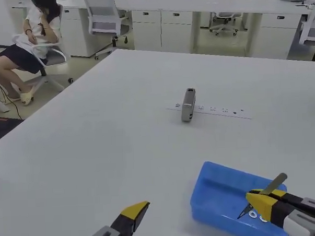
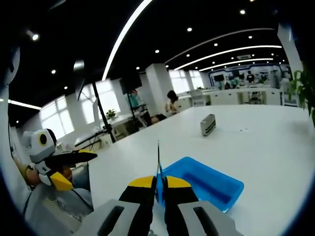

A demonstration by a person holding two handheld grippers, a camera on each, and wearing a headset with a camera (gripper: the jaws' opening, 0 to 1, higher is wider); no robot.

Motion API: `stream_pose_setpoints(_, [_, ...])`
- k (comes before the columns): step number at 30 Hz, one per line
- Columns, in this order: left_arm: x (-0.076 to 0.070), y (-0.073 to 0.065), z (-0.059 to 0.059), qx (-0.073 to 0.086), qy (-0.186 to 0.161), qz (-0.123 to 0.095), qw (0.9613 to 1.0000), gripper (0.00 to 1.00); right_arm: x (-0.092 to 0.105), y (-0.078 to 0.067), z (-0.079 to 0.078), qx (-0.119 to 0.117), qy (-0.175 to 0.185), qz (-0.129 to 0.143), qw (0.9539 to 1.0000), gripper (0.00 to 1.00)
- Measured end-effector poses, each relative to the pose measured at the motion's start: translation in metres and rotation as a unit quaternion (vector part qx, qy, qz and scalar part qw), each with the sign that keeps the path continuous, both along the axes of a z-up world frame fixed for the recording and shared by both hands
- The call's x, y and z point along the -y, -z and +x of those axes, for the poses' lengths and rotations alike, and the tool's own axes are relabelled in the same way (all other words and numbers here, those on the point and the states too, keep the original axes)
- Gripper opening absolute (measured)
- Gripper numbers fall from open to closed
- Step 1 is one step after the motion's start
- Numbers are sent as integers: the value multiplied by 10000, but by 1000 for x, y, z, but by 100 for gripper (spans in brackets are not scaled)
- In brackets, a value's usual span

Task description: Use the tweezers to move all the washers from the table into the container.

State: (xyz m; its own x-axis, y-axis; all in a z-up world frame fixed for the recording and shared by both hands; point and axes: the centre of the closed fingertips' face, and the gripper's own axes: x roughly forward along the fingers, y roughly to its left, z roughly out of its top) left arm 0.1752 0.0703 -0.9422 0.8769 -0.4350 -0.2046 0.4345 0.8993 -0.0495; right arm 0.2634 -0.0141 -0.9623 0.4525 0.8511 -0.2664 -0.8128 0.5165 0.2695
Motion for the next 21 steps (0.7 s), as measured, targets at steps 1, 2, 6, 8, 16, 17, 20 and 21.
stream_pose_setpoints(1, [0, 0, 0, 4, -8, 5, 10000, 67, -2, 0, -2, -16, -34, 17, 10000, 3])
stream_pose_setpoints(2, [-1, 0, 0, -4, -14, 3, 10000, 67, -4, 1, -5, -23, -64, 25, 10000, 3])
stream_pose_setpoints(6, [-1, 1, 0, -8, -21, 30, 10000, 68, -11, 6, -14, -100, -198, 27, 9998, 3])
stream_pose_setpoints(8, [-2, 1, 0, -7, -42, 43, 10000, 68, -13, 9, -19, -129, -251, 6, 9996, 3])
stream_pose_setpoints(16, [-5, -1, 0, 29, -108, 29, 9999, 61, -16, 28, -28, -279, -460, -120, 9985, 3])
stream_pose_setpoints(17, [-6, -1, 0, 43, -117, 42, 9999, 60, -16, 30, -28, -292, -471, -139, 9984, 3])
stream_pose_setpoints(20, [-6, -3, 0, 77, -137, -19, 9999, 60, -18, 35, -31, -354, -507, -167, 9979, 3])
stream_pose_setpoints(21, [-7, -3, 0, 77, -145, -26, 9999, 60, -18, 37, -31, -373, -511, -178, 9978, 3])
